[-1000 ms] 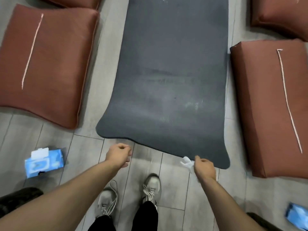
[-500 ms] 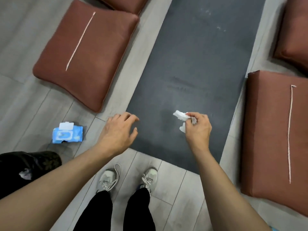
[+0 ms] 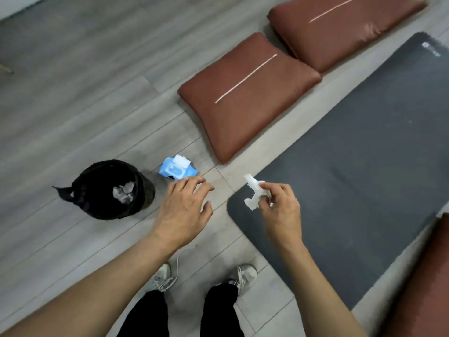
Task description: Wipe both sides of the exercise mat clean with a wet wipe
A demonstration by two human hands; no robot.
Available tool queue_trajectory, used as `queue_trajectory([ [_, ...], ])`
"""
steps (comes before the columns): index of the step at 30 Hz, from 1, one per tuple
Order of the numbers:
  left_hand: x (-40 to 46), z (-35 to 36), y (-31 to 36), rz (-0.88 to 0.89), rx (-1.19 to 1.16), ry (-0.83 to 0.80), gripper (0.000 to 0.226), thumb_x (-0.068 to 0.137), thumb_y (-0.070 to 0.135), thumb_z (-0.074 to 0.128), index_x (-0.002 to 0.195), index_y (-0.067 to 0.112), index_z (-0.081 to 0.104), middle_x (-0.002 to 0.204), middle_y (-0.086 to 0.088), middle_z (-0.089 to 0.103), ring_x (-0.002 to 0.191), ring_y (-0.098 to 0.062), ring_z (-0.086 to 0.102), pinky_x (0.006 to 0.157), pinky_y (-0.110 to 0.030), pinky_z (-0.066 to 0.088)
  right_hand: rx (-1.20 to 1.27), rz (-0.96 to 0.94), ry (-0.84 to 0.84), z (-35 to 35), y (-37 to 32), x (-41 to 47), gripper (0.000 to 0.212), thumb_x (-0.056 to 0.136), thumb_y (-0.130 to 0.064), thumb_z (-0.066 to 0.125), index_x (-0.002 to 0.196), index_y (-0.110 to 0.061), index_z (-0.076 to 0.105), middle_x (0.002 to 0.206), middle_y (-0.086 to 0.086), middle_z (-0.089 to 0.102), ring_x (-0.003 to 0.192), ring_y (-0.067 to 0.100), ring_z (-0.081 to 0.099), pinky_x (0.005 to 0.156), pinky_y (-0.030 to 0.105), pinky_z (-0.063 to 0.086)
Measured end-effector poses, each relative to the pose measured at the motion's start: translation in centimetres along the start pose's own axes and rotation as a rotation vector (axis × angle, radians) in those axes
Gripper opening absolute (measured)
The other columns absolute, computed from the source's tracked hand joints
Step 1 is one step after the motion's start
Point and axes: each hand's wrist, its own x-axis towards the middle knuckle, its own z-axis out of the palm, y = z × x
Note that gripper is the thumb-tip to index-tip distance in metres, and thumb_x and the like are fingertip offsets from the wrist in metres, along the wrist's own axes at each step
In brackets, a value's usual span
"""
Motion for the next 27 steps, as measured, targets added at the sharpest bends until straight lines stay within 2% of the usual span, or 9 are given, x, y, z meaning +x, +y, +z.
queue_trajectory([
  [2, -2.9, -0.9, -3.7, -0.072, -0.012, 0.009, 0.039, 0.086, 0.035, 0.048, 0.115, 0.021, 0.069, 0.12, -0.003, 0.065, 0.115, -0.027, 0.063, 0.095, -0.046, 0.05, -0.036, -0.041, -0.056, 3.8, -2.7, -1.3, 0.03, 0.085, -0.016, 0.065, 0.109, -0.033, 0.068, 0.103, -0.017, 0.055, 0.08, 0.006, 0.058, 0.073, 0.024, 0.05],
  [4, -6.0, -1.7, -7.7, -0.158, -0.021, 0.006, 0.04, 0.087, 0.037, 0.047, 0.118, 0.022, 0.068, 0.122, -0.001, 0.064, 0.117, -0.025, 0.061, 0.097, -0.045, 0.049, -0.092, -0.09, -0.115, 8.0, -5.4, -2.9, 0.03, 0.083, -0.018, 0.067, 0.108, -0.033, 0.068, 0.098, -0.018, 0.052, 0.076, 0.004, 0.055, 0.068, 0.008, 0.04],
  [5, -7.6, -2.1, -9.8, -0.198, -0.021, 0.009, 0.041, 0.087, 0.038, 0.045, 0.119, 0.023, 0.068, 0.123, 0.0, 0.064, 0.119, -0.024, 0.059, 0.098, -0.044, 0.048, -0.1, -0.106, -0.147, 10.1, -6.7, -3.7, 0.029, 0.082, -0.018, 0.068, 0.108, -0.032, 0.067, 0.096, -0.018, 0.052, 0.075, 0.004, 0.054, 0.066, 0.006, 0.037],
  [6, -9.1, -2.6, -11.8, -0.235, -0.02, 0.012, 0.042, 0.088, 0.038, 0.044, 0.119, 0.024, 0.068, 0.124, 0.001, 0.064, 0.12, -0.023, 0.059, 0.099, -0.042, 0.046, -0.09, -0.115, -0.184, 12.2, -8.1, -4.6, 0.029, 0.082, -0.018, 0.068, 0.107, -0.032, 0.067, 0.097, -0.017, 0.053, 0.074, 0.004, 0.054, 0.066, 0.007, 0.037],
  [9, -13.2, -4.1, -17.6, -0.321, -0.011, 0.045, 0.042, 0.088, 0.038, 0.044, 0.119, 0.024, 0.068, 0.123, 0.002, 0.063, 0.118, -0.023, 0.058, 0.099, -0.041, 0.044, -0.063, -0.119, -0.293, 18.4, -12.3, -7.2, 0.025, 0.085, -0.019, 0.066, 0.105, -0.033, 0.064, 0.101, -0.014, 0.054, 0.072, 0.006, 0.058, 0.068, 0.023, 0.046],
  [13, -17.0, -6.0, -24.6, -0.417, 0.001, 0.078, 0.037, 0.088, 0.033, 0.052, 0.12, 0.022, 0.068, 0.123, 0.001, 0.063, 0.112, -0.025, 0.06, 0.096, -0.045, 0.047, -0.128, -0.185, -0.418, 26.3, -17.8, -9.4, 0.025, 0.084, -0.016, 0.057, 0.104, -0.032, 0.061, 0.103, -0.012, 0.053, 0.074, 0.012, 0.06, 0.071, 0.033, 0.051],
  [18, -19.5, -6.9, -30.2, -0.445, 0.011, 0.113, 0.04, 0.09, 0.036, 0.046, 0.123, 0.023, 0.065, 0.123, 0.001, 0.061, 0.113, -0.024, 0.058, 0.097, -0.044, 0.046, -0.197, -0.235, -0.504, 33.6, -23.3, -10.3, 0.035, 0.083, -0.014, 0.054, 0.116, -0.026, 0.061, 0.111, 0.0, 0.055, 0.088, 0.022, 0.06, 0.079, 0.039, 0.052],
  [23, -19.5, -7.5, -33.1, -0.482, -0.011, 0.141, 0.035, 0.092, 0.026, 0.064, 0.126, 0.022, 0.064, 0.128, -0.001, 0.061, 0.114, -0.026, 0.059, 0.1, -0.044, 0.043, -0.204, -0.304, -0.574, 37.7, -25.8, -9.5, 0.052, 0.085, -0.02, 0.054, 0.136, -0.029, 0.05, 0.121, 0.0, 0.061, 0.106, 0.018, 0.06, 0.089, 0.036, 0.05],
  [27, -18.8, -8.1, -34.5, -0.456, -0.031, 0.12, 0.041, 0.094, 0.03, 0.059, 0.134, 0.023, 0.061, 0.143, -0.004, 0.058, 0.133, -0.03, 0.053, 0.107, -0.048, 0.039, -0.243, -0.386, -0.489, 38.4, -26.8, -8.9, 0.044, 0.086, -0.015, 0.053, 0.13, -0.021, 0.056, 0.119, 0.003, 0.061, 0.107, 0.024, 0.056, 0.088, 0.039, 0.048],
])
